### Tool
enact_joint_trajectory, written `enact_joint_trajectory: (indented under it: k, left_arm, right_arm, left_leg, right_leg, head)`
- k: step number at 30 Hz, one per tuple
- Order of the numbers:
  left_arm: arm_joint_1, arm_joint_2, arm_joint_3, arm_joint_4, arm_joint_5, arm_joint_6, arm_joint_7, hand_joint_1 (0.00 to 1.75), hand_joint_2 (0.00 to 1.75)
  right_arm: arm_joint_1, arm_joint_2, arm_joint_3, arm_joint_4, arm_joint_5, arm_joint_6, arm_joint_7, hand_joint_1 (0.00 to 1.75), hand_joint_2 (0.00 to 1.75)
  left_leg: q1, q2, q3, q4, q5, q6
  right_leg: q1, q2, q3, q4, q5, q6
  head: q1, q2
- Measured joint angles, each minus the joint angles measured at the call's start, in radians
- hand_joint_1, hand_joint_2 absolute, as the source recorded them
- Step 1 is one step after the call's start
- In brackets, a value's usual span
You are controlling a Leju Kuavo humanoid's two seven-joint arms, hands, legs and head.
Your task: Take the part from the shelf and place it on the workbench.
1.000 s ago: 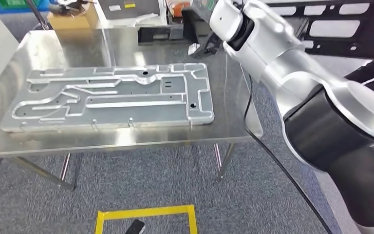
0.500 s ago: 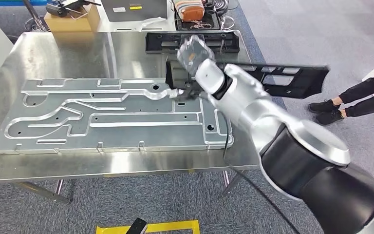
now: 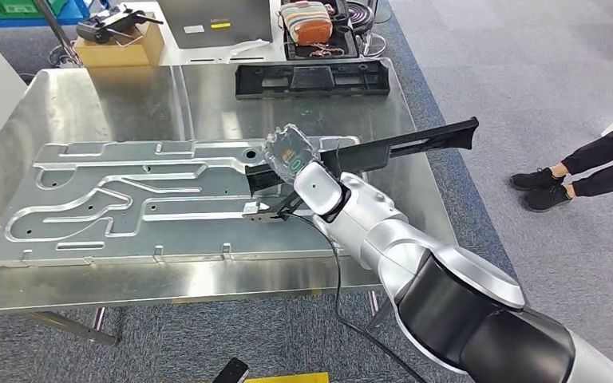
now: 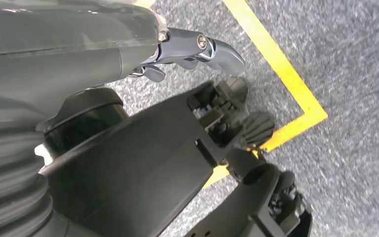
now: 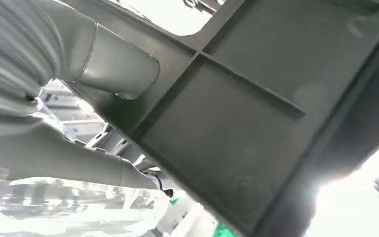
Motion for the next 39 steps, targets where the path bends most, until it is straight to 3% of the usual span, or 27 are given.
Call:
enact_joint_trajectory:
  k: [15,27,35,39]
  left_arm:
    - [-0.005,-0.001,-0.026,0.000,0.011,0.005,0.019,0.00,1.75]
    - [-0.016,-0.002,-0.098,0.000,-0.027,-0.011,0.021,0.00,1.75]
    - [-0.015,-0.002,-0.116,0.000,0.011,-0.015,0.010,0.00,1.75]
    - [-0.010,-0.001,-0.118,0.000,0.017,-0.015,0.004,0.00,1.75]
  right_arm:
    - [0.039,0.021,-0.045,0.006,0.008,-0.048,-0.004,1.75,1.75]
    - [0.100,0.029,-0.072,0.006,0.009,-0.081,-0.022,1.75,1.75]
    - [0.051,0.020,-0.096,0.009,0.060,0.111,0.052,1.75,1.75]
    - [0.024,0.009,-0.096,0.015,0.078,0.139,0.065,1.75,1.75]
  left_leg:
    - [0.000,0.003,0.004,0.000,-0.001,-0.003]
    - [0.000,0.004,0.010,0.000,-0.002,-0.003]
    - [0.000,0.002,0.012,0.000,0.000,-0.004]
    - [0.000,-0.001,0.011,0.000,0.001,-0.004]
  right_leg:
    - [0.000,0.002,0.002,0.002,-0.002,-0.003]
    - [-0.001,0.003,0.009,0.002,-0.002,-0.003]
    - [0.000,0.000,0.011,0.002,-0.002,-0.003]
    - [0.000,-0.003,0.012,0.002,-0.001,-0.004]
  head:
    - [0.000,0.000]
    - [0.000,0.000]
    - [0.000,0.000]
    - [0.000,0.000]
